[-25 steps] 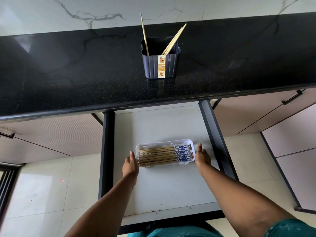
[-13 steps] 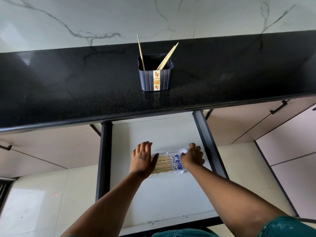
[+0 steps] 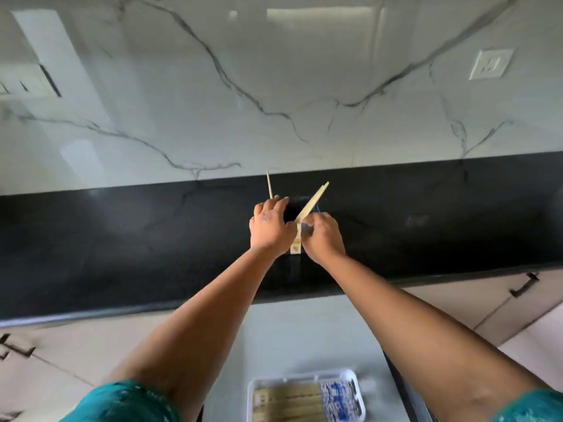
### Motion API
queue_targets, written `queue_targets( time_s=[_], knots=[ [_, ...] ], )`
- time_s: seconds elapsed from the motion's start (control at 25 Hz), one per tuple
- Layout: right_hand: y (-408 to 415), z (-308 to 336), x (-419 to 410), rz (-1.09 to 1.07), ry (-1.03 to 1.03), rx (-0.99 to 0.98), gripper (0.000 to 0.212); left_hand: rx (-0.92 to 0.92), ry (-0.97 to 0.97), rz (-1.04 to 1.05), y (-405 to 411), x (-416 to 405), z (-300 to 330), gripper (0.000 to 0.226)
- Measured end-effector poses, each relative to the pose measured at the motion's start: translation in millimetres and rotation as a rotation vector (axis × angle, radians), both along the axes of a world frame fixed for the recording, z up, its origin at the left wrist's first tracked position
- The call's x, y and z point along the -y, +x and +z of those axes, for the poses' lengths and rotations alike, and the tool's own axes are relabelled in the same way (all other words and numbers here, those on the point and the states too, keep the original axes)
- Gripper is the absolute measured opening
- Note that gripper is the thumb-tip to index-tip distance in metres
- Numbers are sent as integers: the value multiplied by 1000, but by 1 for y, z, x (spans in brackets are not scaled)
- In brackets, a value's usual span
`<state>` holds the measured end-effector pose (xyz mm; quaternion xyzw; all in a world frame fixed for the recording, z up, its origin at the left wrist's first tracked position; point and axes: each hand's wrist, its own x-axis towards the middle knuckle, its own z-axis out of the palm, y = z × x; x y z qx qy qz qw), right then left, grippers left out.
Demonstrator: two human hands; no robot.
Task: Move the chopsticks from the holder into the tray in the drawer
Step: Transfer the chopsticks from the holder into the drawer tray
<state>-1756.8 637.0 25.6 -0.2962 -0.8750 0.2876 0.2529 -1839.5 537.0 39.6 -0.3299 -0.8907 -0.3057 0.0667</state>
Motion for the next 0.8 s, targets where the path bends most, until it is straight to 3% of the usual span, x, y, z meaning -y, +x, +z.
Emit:
queue_targets(
  time_s=[0.16, 0.32, 0.6, 0.68, 0.8],
  knots=[
    [-58, 23, -57, -303, -485, 72, 47, 357, -131, 219, -63, -31, 7, 71],
    [-71, 10, -103, -203, -661, 274, 76, 470, -161, 304, -108, -60, 2, 72],
    [-106, -8, -120, -119, -736, 162, 46, 703, 93, 309, -133, -94, -21, 48],
    [-110, -12, -122, -135, -723, 111, 32, 663, 80, 295, -131, -101, -27, 34],
    [-113, -11, -120, -134, -582, 41, 30, 435, 126, 240, -123, -106, -26, 25]
  ],
)
